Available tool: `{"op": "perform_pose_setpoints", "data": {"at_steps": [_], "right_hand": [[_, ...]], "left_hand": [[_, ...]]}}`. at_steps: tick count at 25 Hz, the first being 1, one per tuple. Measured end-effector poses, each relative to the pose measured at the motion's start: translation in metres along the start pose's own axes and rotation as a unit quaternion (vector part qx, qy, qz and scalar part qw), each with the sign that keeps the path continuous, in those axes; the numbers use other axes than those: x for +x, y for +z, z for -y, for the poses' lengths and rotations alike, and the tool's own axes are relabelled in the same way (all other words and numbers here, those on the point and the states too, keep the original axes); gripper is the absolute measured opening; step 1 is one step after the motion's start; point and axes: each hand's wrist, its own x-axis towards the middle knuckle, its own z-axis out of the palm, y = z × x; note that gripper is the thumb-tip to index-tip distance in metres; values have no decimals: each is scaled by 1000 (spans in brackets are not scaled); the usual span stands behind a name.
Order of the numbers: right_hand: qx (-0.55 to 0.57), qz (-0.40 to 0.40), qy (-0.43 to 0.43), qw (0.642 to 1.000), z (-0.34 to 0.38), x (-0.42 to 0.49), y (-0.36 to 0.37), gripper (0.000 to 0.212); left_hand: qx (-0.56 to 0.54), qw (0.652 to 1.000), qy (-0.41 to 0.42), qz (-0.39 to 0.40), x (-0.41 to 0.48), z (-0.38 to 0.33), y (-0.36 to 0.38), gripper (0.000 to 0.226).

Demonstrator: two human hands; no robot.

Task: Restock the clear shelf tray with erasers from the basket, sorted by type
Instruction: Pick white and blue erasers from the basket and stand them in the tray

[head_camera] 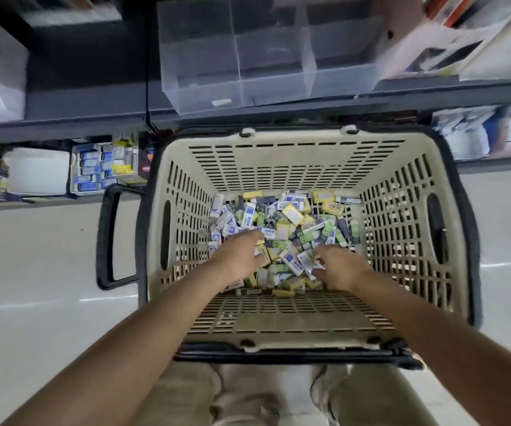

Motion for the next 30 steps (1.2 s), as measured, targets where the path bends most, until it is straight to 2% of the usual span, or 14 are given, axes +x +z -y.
{"op": "perform_pose_setpoints", "data": {"at_steps": [3,5,8,10,12,15,18,21,23,25,27,30], "right_hand": [[-39,32,-31,998,-12,28,12,62],[-58,36,-53,996,-14,40,24,65],[-74,46,-74,994,-8,52,21,58],[-62,43,-93,993,-4,53,2,46],[-62,7,-136,989,2,43,-21,37],[80,-60,-165,981,8,7,-38,27],[222,-54,-165,960,14,-27,-37,23],[245,-67,-151,955,16,-43,-25,28],[223,-114,-131,959,13,-46,-18,33],[165,-149,-98,970,3,-47,-16,30],[106,-148,-71,981,-7,-45,-21,24],[29,-125,-76,989,-10,-29,-34,25]], "left_hand": [[40,998,41,36,29,0,3,45],[63,996,49,42,43,0,5,45],[40,996,57,63,55,-7,13,47],[53,994,74,68,57,-15,16,52],[65,991,96,65,52,-26,13,59],[15,988,146,39,30,-46,3,50],[9,982,189,-25,1,-57,-2,35],[66,967,234,-82,-17,-49,10,14],[49,972,209,-100,-18,-37,15,5],[39,982,147,-117,-19,-26,12,10],[-2,986,101,-134,-20,-17,4,7],[-98,982,67,-149,-19,-8,-4,10]]}}
